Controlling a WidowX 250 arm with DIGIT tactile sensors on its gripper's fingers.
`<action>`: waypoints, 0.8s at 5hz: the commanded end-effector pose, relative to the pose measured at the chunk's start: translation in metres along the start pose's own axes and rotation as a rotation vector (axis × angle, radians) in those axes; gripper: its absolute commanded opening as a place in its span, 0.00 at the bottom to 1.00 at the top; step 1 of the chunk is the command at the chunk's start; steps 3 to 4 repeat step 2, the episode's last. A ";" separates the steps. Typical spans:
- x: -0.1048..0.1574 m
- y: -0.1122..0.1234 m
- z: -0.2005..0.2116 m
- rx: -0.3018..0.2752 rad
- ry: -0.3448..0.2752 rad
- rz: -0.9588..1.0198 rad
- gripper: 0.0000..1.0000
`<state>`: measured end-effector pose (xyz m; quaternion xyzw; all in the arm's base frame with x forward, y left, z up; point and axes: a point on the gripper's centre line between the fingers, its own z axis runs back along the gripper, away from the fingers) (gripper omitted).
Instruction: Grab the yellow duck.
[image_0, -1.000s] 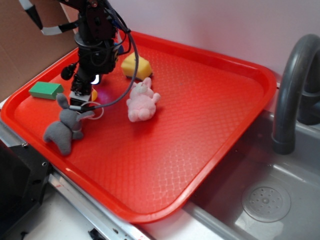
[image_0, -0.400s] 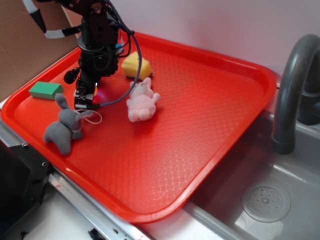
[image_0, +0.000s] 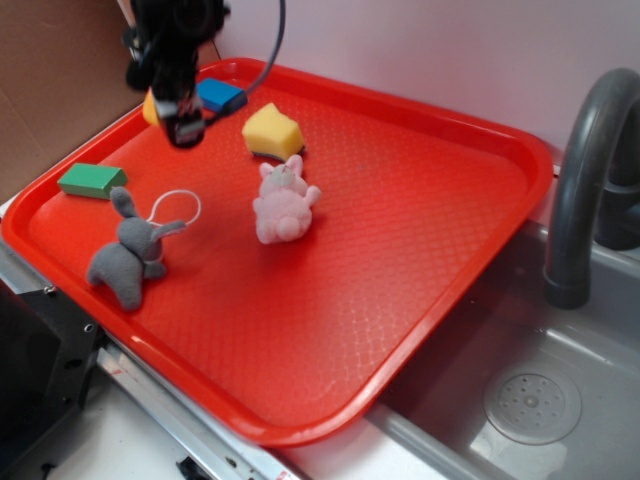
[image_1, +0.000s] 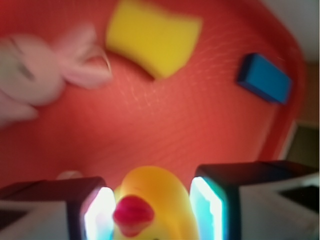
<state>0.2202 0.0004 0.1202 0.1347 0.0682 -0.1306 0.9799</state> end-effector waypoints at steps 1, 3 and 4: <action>-0.004 -0.009 0.083 -0.085 -0.021 0.206 0.00; -0.015 -0.002 0.090 -0.113 -0.156 0.228 0.00; -0.015 -0.002 0.090 -0.113 -0.156 0.228 0.00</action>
